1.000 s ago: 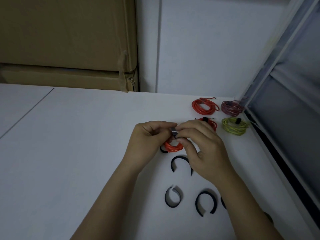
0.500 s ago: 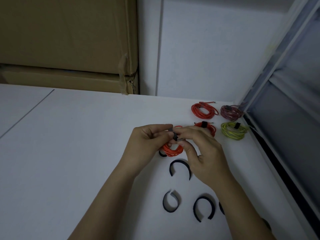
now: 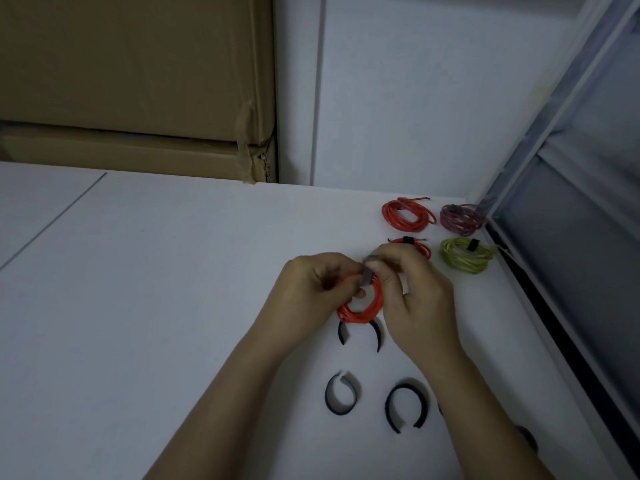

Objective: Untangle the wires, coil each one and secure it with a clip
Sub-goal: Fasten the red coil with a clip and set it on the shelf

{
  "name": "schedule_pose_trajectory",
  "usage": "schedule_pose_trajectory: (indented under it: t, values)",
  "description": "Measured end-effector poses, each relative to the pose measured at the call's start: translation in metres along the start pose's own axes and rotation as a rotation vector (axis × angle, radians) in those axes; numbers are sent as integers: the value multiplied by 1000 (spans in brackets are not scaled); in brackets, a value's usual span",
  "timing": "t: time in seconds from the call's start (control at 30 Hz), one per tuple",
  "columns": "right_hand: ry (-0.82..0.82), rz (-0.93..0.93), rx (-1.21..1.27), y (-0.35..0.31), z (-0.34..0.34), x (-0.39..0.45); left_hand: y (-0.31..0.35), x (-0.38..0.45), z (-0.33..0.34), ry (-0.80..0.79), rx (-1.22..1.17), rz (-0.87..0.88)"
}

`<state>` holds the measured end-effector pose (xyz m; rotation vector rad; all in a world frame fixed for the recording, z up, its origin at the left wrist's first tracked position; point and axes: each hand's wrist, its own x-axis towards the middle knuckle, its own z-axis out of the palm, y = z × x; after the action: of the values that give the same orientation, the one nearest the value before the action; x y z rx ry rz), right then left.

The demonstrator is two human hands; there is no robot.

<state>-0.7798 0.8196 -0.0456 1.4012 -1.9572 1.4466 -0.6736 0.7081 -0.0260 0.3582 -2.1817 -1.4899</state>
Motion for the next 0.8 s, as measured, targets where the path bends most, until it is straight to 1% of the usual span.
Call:
schedule_pose_trajectory:
  t: [0.13,0.2,0.27,0.33,0.43,0.53,0.7,0.8]
  values:
    - [47,188,80,-2,-1,4,1,-1,2,-67,-52,-10]
    - [33,258,83,-4,-2,5,2,-1,1,-84,-74,-8]
    - [4,308,107,-5,-4,6,2,-1,1,-87,-30,2]
    - [-22,338,122,-5,-5,7,2,-1,1,-89,-4,4]
    - [-46,379,149,-8,-5,7,4,-1,-1,-100,-98,-32]
    - [-57,425,213,-10,-6,9,6,-3,-3,-121,-105,-32]
    - [-41,479,349,-14,-11,13,6,-3,1,-96,-95,24]
    - [-34,488,384,-15,-13,15,1,-2,4,-51,7,100]
